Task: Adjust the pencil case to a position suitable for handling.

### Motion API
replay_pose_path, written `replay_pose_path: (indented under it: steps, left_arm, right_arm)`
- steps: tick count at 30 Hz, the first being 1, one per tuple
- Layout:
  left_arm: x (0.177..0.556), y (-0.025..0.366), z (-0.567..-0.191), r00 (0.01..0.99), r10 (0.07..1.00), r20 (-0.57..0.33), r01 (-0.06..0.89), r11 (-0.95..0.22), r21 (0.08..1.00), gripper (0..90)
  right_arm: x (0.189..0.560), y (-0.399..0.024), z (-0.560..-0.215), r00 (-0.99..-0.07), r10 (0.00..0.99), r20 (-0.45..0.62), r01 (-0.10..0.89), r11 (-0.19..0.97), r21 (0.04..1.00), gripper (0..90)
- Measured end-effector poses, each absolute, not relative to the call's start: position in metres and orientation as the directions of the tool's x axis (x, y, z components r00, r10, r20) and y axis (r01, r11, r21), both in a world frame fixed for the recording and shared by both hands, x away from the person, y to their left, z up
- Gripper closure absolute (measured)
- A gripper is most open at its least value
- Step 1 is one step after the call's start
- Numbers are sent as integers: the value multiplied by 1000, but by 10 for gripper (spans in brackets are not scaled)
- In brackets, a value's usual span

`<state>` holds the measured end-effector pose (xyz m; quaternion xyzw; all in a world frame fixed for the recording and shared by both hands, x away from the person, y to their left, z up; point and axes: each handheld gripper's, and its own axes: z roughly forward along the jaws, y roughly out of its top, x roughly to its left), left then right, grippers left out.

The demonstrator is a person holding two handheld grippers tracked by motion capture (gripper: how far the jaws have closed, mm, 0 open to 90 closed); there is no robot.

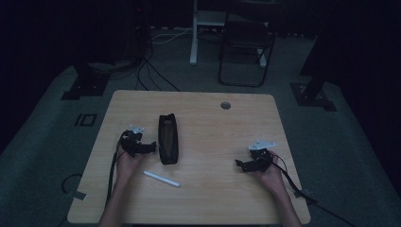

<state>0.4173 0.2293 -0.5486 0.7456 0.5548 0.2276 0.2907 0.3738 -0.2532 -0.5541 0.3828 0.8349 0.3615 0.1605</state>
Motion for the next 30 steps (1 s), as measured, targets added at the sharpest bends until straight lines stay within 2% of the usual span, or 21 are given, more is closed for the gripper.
replay_pose_path:
  steps: [3,7,21,22,23,27,30]
  left_arm:
    - [417,231,-548,277,961,19,693,-213,688,39]
    - [415,237,-544,263,965,17,706,-204,678,154]
    - [410,245,-541,273,962,16,713,-214,667,176]
    - [408,247,-538,247,969,15,726,-195,659,272]
    - [407,248,-538,240,971,15,730,-190,657,307]
    - [404,252,-535,239,970,-32,735,-160,659,421]
    - [397,255,-530,246,966,-84,719,-124,684,439]
  right_arm:
    - [374,-253,-554,-655,756,9,523,445,727,124]
    - [374,-253,-554,-657,754,9,522,447,727,126]
    - [373,-254,-554,-653,757,9,522,442,729,138]
    - [373,-254,-554,-653,758,10,523,441,729,138]
    - [373,-254,-554,-653,757,9,522,442,729,138]
    - [373,-254,-554,-653,757,10,523,441,729,138]
    - [373,-254,-554,-650,760,9,524,440,729,139]
